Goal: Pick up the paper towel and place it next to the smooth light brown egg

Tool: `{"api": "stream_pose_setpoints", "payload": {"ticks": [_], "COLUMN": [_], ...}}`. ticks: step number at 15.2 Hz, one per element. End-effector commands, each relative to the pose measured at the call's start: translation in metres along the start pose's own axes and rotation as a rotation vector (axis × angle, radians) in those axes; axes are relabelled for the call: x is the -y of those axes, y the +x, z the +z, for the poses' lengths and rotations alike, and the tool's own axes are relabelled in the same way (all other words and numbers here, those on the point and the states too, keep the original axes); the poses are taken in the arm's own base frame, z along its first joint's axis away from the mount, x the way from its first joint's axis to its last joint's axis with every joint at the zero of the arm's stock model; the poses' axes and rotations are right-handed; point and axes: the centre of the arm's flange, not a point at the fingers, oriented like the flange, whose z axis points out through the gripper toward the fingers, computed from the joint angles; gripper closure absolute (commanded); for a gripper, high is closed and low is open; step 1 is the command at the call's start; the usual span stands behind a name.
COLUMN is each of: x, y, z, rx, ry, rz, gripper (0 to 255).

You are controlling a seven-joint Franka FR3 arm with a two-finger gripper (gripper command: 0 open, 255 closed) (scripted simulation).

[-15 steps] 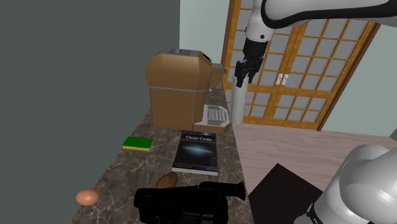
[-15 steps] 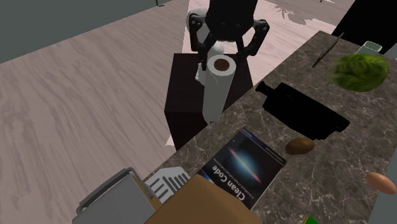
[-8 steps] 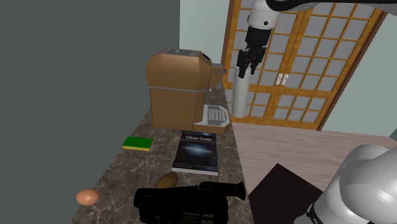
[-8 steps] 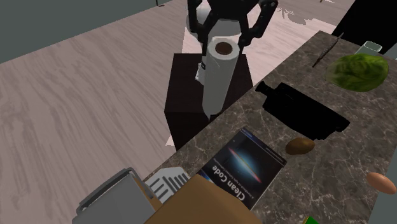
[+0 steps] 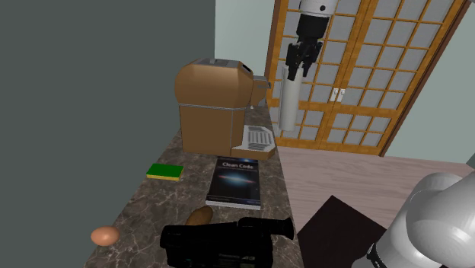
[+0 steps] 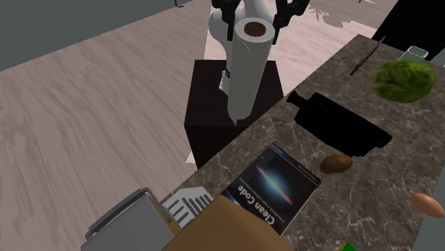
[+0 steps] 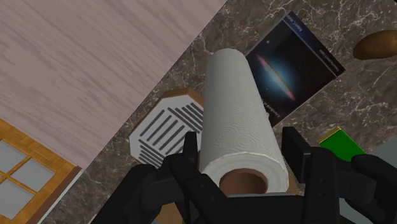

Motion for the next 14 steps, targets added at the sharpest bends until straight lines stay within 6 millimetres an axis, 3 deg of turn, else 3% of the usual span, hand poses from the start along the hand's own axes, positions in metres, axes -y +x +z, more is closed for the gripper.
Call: {"api": "stream_pose_setpoints", "payload": {"ticks": [1,14], "x": [0.012,0.174], "y": [0.003,0.039], "z": [-0.002,0.042], "rx": [0.000,0.000], "ry": [0.000,0.000], "rz": [0.000,0.000], "gripper": [255,255]}}
